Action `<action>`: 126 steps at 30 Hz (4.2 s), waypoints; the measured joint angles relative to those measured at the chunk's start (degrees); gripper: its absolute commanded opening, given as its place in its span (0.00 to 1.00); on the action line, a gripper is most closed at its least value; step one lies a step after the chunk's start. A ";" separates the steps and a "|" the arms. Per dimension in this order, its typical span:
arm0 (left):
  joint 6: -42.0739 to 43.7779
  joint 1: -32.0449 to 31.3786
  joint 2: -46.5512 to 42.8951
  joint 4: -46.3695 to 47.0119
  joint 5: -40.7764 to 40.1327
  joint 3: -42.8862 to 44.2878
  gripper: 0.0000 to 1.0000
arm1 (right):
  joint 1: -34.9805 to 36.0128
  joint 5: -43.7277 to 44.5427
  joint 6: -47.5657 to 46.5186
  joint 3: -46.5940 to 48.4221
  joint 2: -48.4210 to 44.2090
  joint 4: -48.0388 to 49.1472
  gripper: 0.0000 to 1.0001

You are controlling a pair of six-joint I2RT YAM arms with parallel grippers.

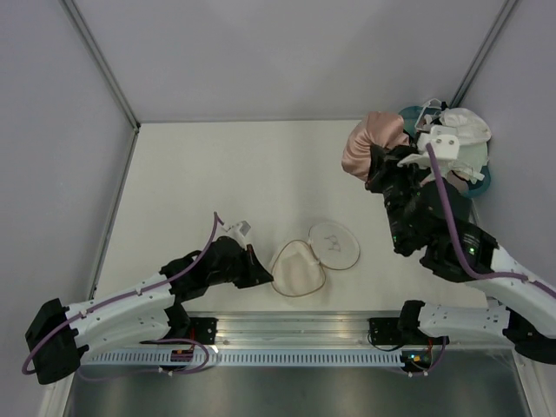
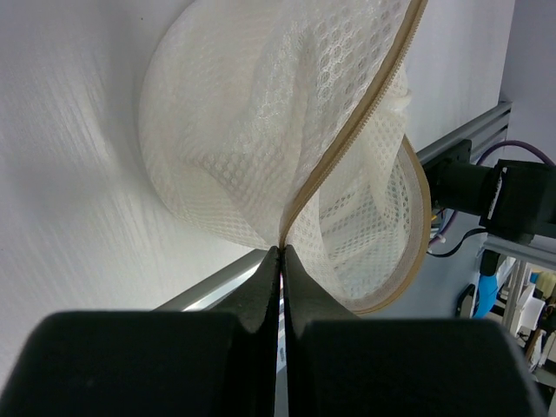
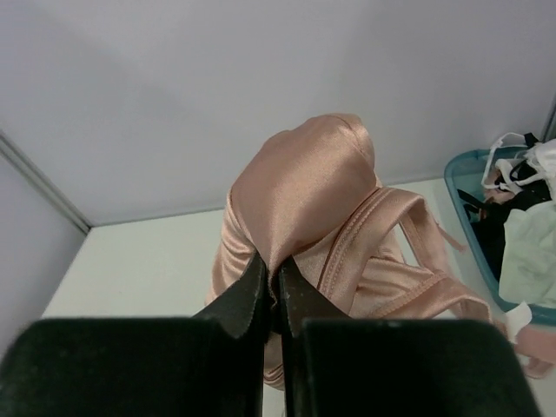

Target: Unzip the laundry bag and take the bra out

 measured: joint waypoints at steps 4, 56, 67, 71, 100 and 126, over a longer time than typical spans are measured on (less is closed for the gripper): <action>0.00 0.00 -0.02 0.00 0.48 0.57 0.02 | -11.63 -12.76 3.15 0.61 6.51 -4.07 0.00; 0.07 0.00 3.26 -2.36 0.81 4.09 0.02 | -79.01 -52.87 16.72 24.15 51.17 -4.72 0.98; 0.09 0.00 1.70 -0.96 -0.70 4.15 0.02 | -48.65 -51.87 20.41 -7.28 18.45 -2.95 0.98; 0.09 0.00 -2.60 -2.21 -4.09 4.15 0.02 | -41.51 -49.37 26.29 -23.91 9.33 -5.01 0.98; -2.27 0.00 -18.40 -13.44 -17.35 1.11 0.02 | -20.63 -47.71 67.12 -72.30 -11.13 9.64 0.40; -4.17 0.00 -18.14 -12.79 -19.32 0.46 0.02 | -10.71 -53.77 30.27 -42.71 -0.79 4.68 0.01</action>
